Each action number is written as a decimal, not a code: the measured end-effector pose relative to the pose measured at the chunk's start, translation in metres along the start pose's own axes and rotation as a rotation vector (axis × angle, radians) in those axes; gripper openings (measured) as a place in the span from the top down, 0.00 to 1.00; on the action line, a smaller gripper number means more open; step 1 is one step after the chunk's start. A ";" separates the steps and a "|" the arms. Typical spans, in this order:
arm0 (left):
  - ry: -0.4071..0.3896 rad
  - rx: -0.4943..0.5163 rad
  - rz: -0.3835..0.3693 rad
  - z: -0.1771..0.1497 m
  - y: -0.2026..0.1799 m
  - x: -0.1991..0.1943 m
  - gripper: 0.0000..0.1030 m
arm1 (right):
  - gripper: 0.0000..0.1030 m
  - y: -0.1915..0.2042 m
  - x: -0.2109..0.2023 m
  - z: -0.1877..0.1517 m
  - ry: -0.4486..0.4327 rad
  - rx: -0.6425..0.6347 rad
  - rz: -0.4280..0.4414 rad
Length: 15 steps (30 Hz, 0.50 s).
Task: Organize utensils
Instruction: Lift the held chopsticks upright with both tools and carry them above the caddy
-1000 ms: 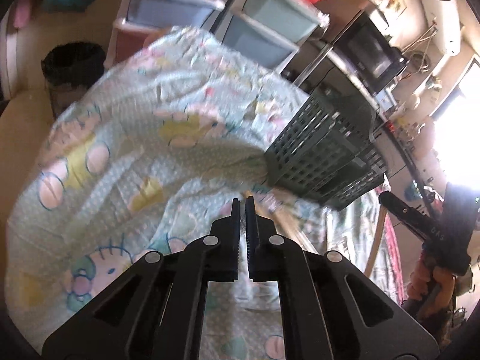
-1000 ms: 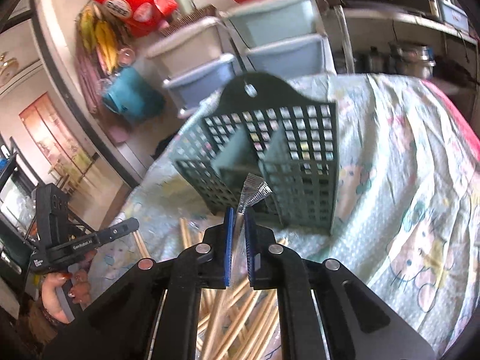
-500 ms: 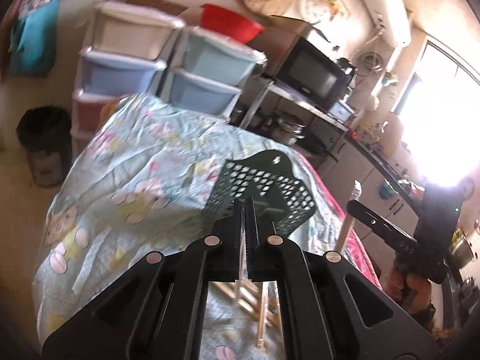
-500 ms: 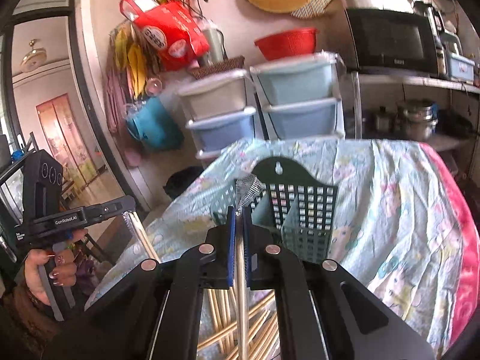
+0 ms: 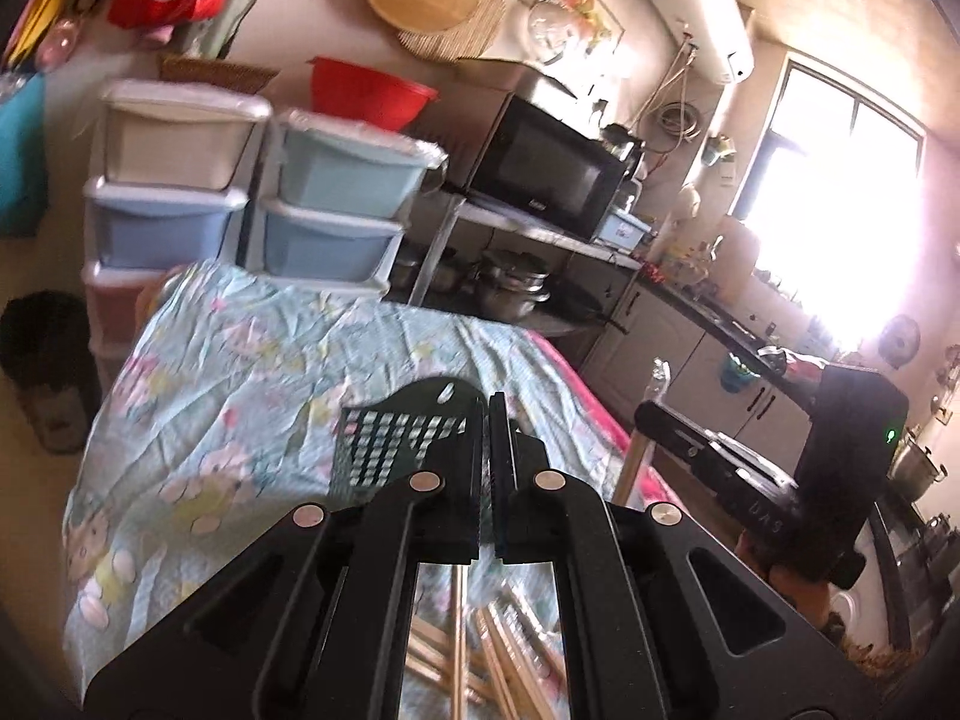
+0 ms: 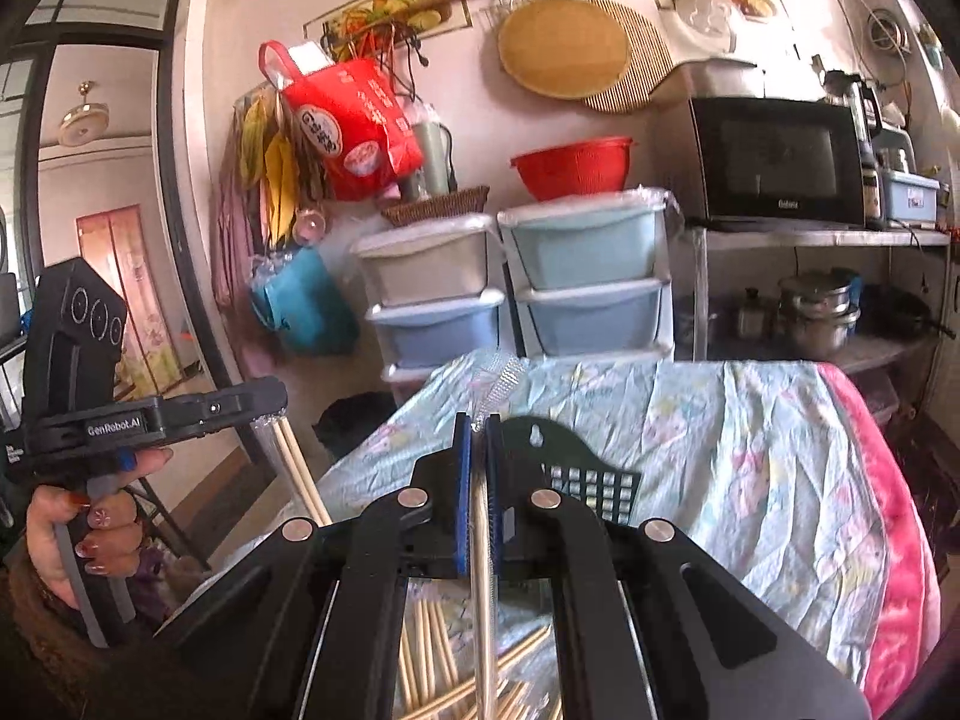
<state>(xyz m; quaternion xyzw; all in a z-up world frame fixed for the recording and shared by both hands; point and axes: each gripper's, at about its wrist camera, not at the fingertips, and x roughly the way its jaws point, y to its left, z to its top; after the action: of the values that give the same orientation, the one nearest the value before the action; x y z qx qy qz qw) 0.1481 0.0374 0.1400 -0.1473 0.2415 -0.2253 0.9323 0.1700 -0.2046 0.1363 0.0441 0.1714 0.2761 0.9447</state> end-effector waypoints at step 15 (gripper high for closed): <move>-0.092 0.034 -0.035 0.067 -0.024 0.013 0.99 | 0.95 -0.010 0.004 0.055 -0.158 -0.028 -0.009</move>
<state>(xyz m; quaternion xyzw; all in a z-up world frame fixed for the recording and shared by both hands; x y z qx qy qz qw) 0.1845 0.0222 0.2008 -0.1460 0.1920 -0.2388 0.9406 0.1973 -0.2098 0.1846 0.0518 0.0928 0.2698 0.9570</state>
